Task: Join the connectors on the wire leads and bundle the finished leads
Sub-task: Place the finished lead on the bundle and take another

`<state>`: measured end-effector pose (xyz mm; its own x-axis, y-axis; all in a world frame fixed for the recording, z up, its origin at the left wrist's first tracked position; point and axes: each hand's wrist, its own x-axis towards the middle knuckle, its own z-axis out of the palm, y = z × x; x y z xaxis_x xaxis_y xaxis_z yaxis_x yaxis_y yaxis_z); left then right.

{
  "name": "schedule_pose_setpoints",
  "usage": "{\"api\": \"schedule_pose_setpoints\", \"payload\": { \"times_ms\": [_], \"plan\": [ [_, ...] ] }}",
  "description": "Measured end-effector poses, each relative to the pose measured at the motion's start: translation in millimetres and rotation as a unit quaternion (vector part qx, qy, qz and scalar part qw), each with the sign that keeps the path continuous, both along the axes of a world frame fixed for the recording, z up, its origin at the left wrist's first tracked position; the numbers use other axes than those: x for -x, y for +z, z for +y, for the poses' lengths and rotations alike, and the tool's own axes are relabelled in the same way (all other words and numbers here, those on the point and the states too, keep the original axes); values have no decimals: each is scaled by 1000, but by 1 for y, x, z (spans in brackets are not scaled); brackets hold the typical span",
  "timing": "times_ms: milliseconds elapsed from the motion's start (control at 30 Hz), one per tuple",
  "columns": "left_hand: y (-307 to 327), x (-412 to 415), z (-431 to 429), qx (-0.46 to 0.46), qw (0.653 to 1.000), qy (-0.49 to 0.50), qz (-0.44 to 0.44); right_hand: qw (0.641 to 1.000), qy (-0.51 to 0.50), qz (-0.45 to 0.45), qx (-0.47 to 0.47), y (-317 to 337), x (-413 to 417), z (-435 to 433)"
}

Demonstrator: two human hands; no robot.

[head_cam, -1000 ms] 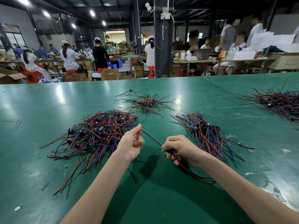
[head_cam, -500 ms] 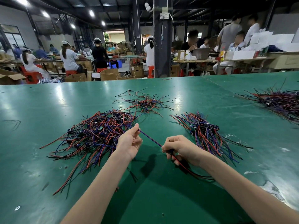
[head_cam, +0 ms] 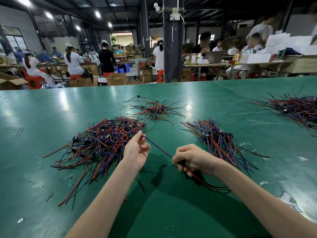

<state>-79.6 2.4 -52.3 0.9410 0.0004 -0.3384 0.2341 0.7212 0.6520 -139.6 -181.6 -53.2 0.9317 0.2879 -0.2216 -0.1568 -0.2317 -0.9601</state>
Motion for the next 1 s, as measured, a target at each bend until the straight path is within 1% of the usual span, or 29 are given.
{"api": "schedule_pose_setpoints", "payload": {
  "times_ms": [133,200,300,367,467,633,767,867,1000],
  "plan": [
    [-2,0,-1,-13,1000,11,-19,997,67,22,-17,2,2,-2],
    [-1,1,-2,-17,999,16,-41,996,75,29,-46,2,2,-2],
    [2,7,-4,-47,996,-17,-72,995,20,24,-100,1,0,1],
    [2,14,-7,-115,988,-57,-89,993,-30,-2,-118,1,-3,2],
    [-2,22,-20,-220,960,-118,-127,988,-81,-25,-130,3,-6,1],
    [-11,35,-37,-309,909,-218,-173,973,-149,-29,-175,2,-9,-1],
    [-20,36,-39,-339,882,-236,-229,965,-175,-30,-192,3,-9,-2],
    [-20,36,-38,-348,877,-229,-241,964,-179,-29,-192,2,-9,-1],
    [-18,37,-37,-345,872,-245,-247,967,-181,-32,-174,1,-9,0]
  ]
}}
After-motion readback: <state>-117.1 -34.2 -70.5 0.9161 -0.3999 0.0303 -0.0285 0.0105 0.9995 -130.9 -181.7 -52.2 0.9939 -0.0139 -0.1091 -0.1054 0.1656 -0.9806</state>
